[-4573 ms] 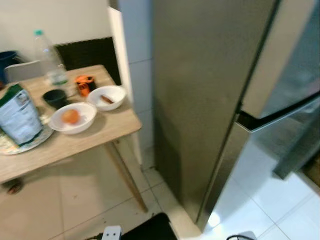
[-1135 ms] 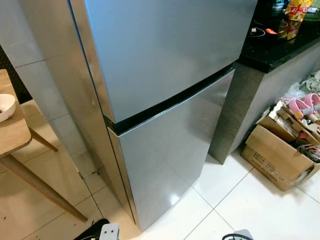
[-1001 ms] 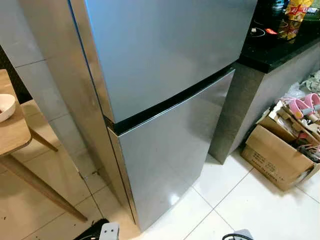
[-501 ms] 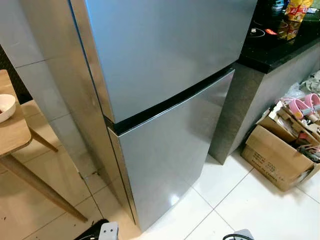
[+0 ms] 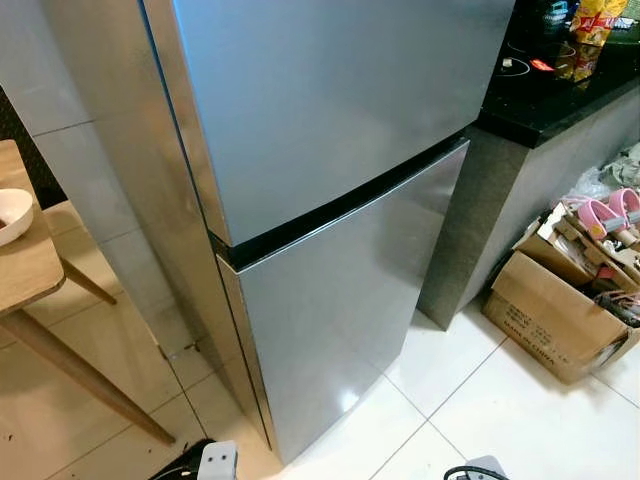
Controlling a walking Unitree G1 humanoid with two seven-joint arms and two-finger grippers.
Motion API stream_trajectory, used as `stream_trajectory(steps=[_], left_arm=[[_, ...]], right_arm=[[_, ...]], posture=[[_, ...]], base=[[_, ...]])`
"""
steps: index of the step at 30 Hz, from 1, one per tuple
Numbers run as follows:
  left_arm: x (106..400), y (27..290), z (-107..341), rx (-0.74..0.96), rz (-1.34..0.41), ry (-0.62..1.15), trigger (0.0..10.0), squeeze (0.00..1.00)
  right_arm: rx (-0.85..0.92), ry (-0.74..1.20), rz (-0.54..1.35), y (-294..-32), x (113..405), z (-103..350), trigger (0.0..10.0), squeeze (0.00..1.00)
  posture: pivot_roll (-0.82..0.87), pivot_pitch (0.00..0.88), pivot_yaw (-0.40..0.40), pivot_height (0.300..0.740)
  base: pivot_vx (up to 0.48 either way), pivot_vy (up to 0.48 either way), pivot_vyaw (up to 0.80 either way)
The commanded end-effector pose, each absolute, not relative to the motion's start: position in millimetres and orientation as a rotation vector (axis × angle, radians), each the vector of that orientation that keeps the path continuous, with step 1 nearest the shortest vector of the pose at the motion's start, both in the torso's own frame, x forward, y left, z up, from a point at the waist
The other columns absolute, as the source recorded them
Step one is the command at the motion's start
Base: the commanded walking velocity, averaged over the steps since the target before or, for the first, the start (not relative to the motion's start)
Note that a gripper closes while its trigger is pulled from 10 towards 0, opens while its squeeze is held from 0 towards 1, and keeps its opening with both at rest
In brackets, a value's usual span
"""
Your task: Restocking fridge
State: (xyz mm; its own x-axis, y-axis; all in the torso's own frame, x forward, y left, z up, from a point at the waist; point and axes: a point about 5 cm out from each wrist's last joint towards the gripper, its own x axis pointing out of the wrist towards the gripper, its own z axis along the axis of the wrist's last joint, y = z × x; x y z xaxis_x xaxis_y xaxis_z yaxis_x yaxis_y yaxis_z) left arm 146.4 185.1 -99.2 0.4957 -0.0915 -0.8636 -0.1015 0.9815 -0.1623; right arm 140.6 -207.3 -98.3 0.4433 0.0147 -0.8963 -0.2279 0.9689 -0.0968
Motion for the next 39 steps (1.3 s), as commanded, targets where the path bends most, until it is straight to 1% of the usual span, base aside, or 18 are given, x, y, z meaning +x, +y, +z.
stream_trajectory(steps=[1, 8, 16, 20, 23, 24, 27, 30, 34, 36, 37, 39], left_arm=[[146.5, 190.3, -98.5, -0.189, 0.014, 1.055, 10.0, 0.00], [158.2, 201.9, -92.3, -0.189, 0.043, 1.018, 10.0, 0.00], [163.5, 206.8, -89.4, -0.207, 0.084, 0.995, 10.0, 0.00], [164.9, 211.4, -88.1, -0.234, 0.126, 0.980, 10.0, 0.00], [165.1, 211.9, -87.9, -0.225, 0.119, 0.980, 10.0, 0.00], [167.0, 212.9, -86.9, -0.220, 0.123, 0.972, 10.0, 0.00], [171.1, 215.8, -84.5, -0.236, 0.151, 0.948, 10.0, 0.00], [177.4, 231.5, -77.6, -0.240, 0.220, 0.883, 10.0, 0.00], [181.1, 238.4, -73.5, -0.251, 0.242, 0.844, 10.0, 0.00], [191.8, 244.8, -65.2, -0.271, 0.233, 0.775, 10.0, 0.00], [191.8, 244.8, -65.2, -0.271, 0.233, 0.775, 10.0, 0.00], [208.8, 251.3, -51.9, -0.299, 0.206, 0.679, 10.0, 0.00]], right_arm=[[-0.215, 1.108, 0.156, -206.0, 140.6, -98.6, 10.0, 0.00], [-0.213, 1.101, 0.153, -206.0, 143.8, -97.5, 10.0, 0.00], [-0.208, 1.105, 0.148, -207.4, 140.9, -98.2, 10.0, 0.00], [-0.205, 1.096, 0.126, -209.6, 141.8, -97.5, 10.0, 0.00], [-0.219, 1.094, 0.134, -210.6, 142.3, -97.1, 10.0, 0.00], [-0.217, 1.091, 0.124, -212.3, 143.1, -96.5, 10.0, 0.00], [-0.210, 1.090, 0.104, -215.6, 144.0, -95.6, 10.0, 0.00], [-0.204, 1.075, 0.081, -221.4, 148.6, -92.7, 10.0, 0.00], [-0.203, 1.071, 0.073, -223.0, 149.4, -92.0, 10.0, 0.00], [-0.205, 1.074, 0.071, -223.5, 148.4, -92.3, 10.0, 0.00], [-0.205, 1.074, 0.071, -223.5, 148.4, -92.3, 10.0, 0.00], [-0.209, 1.079, 0.071, -224.3, 146.1, -93.0, 10.0, 0.00]], posture=[[-0.03, 0.000, -0.009, 0.740], [-0.04, 0.004, -0.005, 0.740], [-0.04, 0.004, 0.003, 0.740], [-0.04, 0.023, 0.006, 0.740], [-0.04, 0.021, 0.005, 0.740], [-0.04, 0.007, -0.005, 0.740], [-0.05, 0.022, -0.016, 0.740], [-0.06, 0.032, -0.003, 0.740], [-0.06, 0.038, 0.003, 0.740], [-0.05, 0.041, -0.001, 0.740], [-0.05, 0.041, -0.001, 0.740], [-0.05, 0.042, -0.006, 0.740]], base=[[0.000, 0.000, 0.00], [0.000, 0.000, 0.00], [0.000, 0.000, 0.00], [0.000, 0.000, 0.00], [0.000, 0.000, 0.00], [0.000, 0.000, 0.00], [0.000, 0.000, 0.00], [0.000, 0.000, 0.00], [0.000, 0.000, 0.00], [0.000, 0.000, 0.00], [0.000, 0.000, 0.00], [0.000, 0.000, 0.00]])
